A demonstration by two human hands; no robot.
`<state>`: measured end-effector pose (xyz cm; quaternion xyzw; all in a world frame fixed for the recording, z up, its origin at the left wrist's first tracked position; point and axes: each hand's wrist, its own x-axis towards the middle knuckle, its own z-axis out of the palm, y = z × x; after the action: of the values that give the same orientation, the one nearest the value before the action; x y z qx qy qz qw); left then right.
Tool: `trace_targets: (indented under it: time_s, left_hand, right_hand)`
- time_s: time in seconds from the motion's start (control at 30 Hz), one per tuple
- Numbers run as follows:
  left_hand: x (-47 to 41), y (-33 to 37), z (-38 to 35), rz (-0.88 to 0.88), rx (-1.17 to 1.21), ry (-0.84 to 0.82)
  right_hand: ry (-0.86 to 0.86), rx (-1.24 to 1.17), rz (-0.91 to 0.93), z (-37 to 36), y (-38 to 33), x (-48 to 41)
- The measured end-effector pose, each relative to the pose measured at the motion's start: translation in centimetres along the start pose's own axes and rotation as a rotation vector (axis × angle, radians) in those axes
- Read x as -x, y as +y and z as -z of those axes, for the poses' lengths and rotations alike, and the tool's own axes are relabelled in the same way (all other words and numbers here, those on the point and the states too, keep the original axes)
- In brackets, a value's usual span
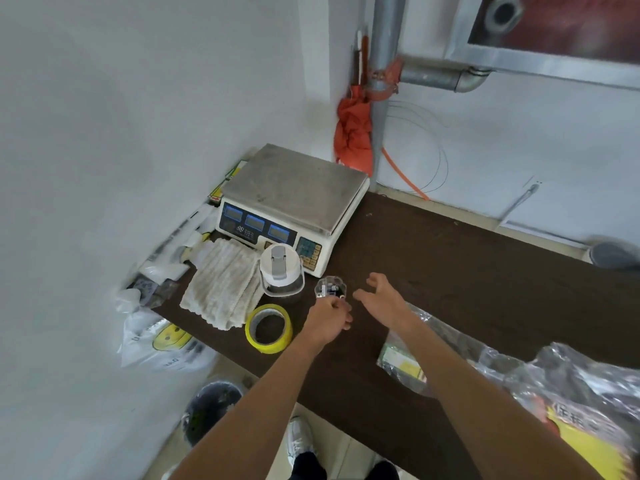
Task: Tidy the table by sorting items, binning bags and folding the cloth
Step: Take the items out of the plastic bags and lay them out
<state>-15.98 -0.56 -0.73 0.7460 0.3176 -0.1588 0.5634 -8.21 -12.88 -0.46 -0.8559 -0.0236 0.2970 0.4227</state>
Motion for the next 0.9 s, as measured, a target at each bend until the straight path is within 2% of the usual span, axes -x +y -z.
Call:
trace_targets:
  time_s: [0.33,0.53,0.73,0.9]
  left_hand:
    - [-0.7,0.1,-5.5,0.013,-0.077,-0.178]
    - [-0.7,0.8,-8.1,0.014,-0.229,-0.287]
    - [-1.2,0.5,-9.3,0.004,-0.331,-0.267]
    - [-1.8,-0.2,-10.0,-0.012,-0.333,-0.225]
  right_hand:
    - [0.16,-0.242,-0.1,7.2,5.1,3.0]
    - [0.258,-0.193,-0.133,10.2,8.8,5.7]
    - [0.282,0.024,-0.176,11.6,11.8,7.9]
    - [0.258,0.033,-0.228,12.0,13.9,9.0]
